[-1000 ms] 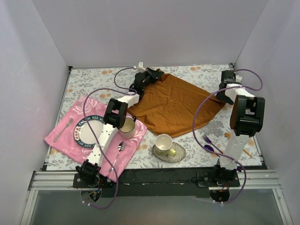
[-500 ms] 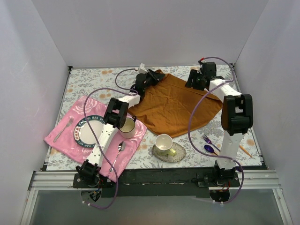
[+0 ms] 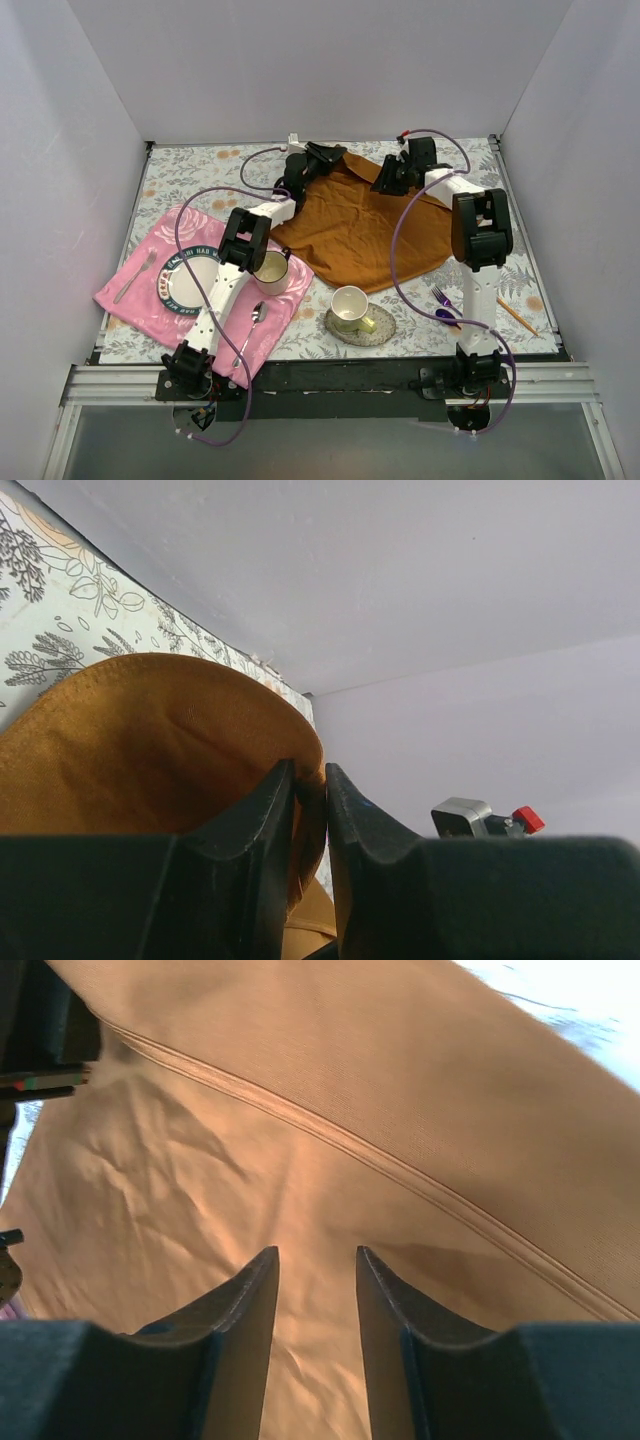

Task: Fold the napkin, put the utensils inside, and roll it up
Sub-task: Flatten the napkin out

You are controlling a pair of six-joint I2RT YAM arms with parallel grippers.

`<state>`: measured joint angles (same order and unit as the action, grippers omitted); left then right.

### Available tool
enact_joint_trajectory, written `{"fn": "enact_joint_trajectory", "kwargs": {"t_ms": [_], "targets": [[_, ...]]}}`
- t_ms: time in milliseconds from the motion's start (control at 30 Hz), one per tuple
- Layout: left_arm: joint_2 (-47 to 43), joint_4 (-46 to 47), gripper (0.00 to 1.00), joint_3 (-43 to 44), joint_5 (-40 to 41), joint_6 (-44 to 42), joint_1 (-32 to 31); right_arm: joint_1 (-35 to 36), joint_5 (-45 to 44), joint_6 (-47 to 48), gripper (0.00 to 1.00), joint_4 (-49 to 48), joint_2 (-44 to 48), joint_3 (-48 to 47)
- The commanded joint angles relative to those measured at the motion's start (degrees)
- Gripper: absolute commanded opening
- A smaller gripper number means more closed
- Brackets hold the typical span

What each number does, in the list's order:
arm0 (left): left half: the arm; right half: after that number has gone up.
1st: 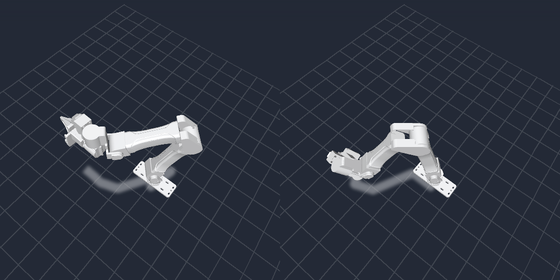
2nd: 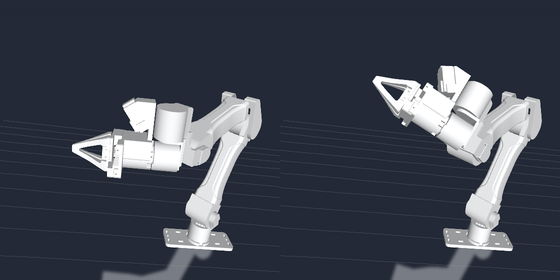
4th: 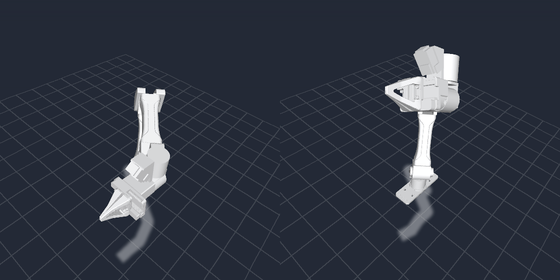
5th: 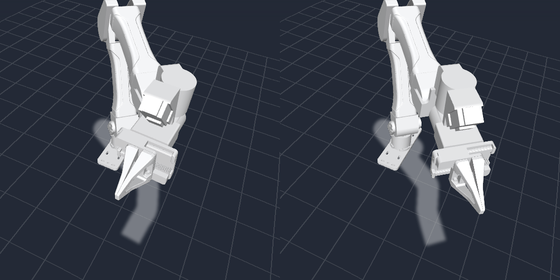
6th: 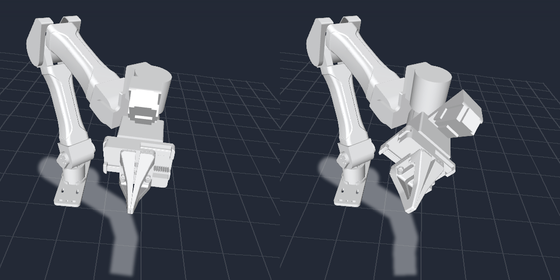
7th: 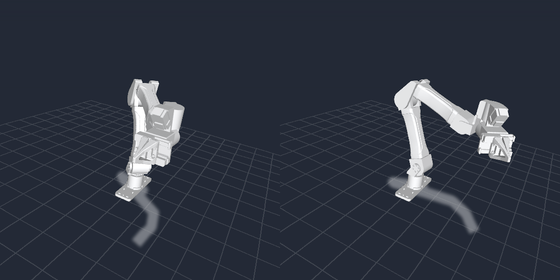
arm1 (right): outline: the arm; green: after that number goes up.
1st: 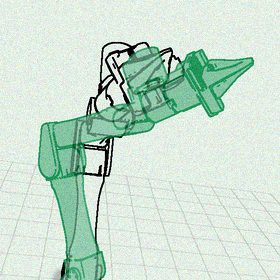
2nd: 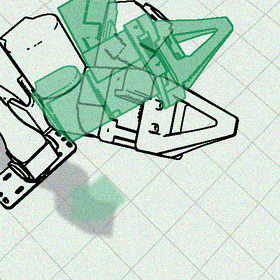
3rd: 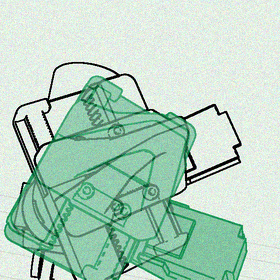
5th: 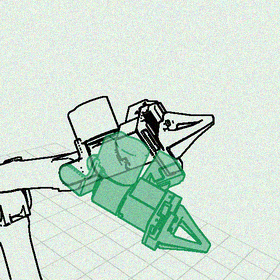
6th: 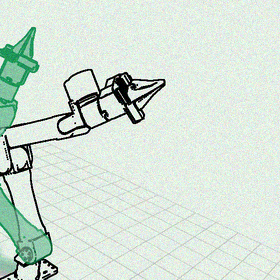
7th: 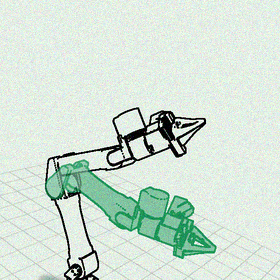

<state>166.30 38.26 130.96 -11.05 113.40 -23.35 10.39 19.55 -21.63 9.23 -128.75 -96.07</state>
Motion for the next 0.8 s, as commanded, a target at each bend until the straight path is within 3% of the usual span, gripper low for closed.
{"fn": "enact_joint_trajectory", "kwargs": {"t_ms": [0,433,600,767], "targets": [[-5.5,1.1,0.18,0.2,1.5,13.4,0.5,2.5,2.3,-3.2,0.42,-5.9,-2.6,-3.9],[-6.0,1.7,0.17,-2.9,-0.6,17.6,0.7,4.4,1.9,-9.2,0.36,-11.3,-11.3,-13.1],[-5.8,2.3,0.16,-2.5,-0.9,20.4,0.9,4.8,-0.3,-9.5,0.26,-15.5,-6.2,-7.7],[-7.0,0.2,0.15,1.0,0.9,20.0,1.3,5.1,2.9,-6.7,0.26,-12.7,-6.3,-10.8]]}}
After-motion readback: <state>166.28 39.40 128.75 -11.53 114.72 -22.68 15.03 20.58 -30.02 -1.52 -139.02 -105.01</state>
